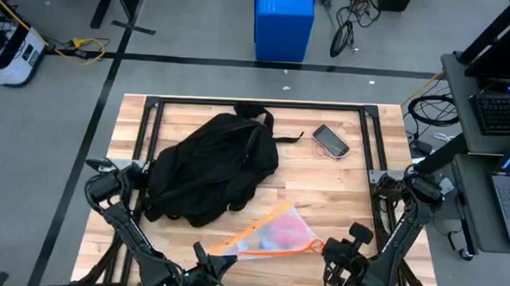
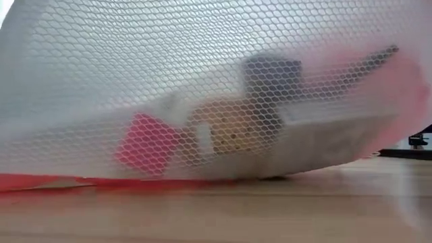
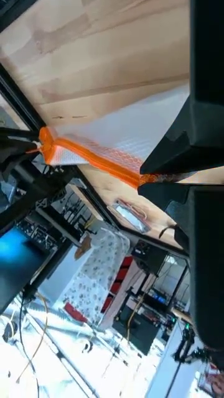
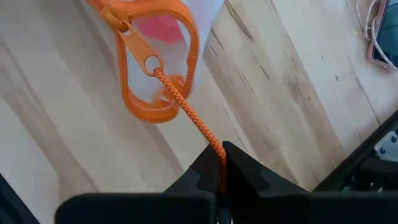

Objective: Unpack backpack
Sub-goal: Close the orange zip bag

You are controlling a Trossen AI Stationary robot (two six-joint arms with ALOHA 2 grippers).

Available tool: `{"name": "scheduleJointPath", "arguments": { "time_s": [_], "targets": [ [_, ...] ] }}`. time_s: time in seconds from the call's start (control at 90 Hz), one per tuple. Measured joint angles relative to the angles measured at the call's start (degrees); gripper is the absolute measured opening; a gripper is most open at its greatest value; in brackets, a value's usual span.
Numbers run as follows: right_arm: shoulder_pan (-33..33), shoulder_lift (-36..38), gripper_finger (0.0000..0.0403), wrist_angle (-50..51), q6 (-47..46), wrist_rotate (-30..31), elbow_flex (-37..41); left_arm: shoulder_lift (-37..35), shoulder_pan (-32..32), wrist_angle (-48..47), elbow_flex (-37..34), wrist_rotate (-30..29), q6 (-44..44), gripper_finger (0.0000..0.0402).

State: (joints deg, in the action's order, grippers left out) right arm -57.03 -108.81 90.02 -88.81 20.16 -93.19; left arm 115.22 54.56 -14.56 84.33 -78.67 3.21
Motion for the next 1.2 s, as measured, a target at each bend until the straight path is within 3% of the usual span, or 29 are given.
{"name": "scheduleJointPath", "arguments": {
  "time_s": [0.644, 1.2],
  "targets": [
    [-3.10, 0.92, 0.0000, 0.11, -3.23, -2.59, -0.02, -3.67, 2.41, -3.02, 0.00, -1.51, -1.07, 0.0000],
    [-4.11, 1.15, 0.0000, -0.55, -5.00, -0.06, -0.02, -3.67, 0.32, -3.14, 0.00, 0.71, -1.39, 0.0000]
  ]
}}
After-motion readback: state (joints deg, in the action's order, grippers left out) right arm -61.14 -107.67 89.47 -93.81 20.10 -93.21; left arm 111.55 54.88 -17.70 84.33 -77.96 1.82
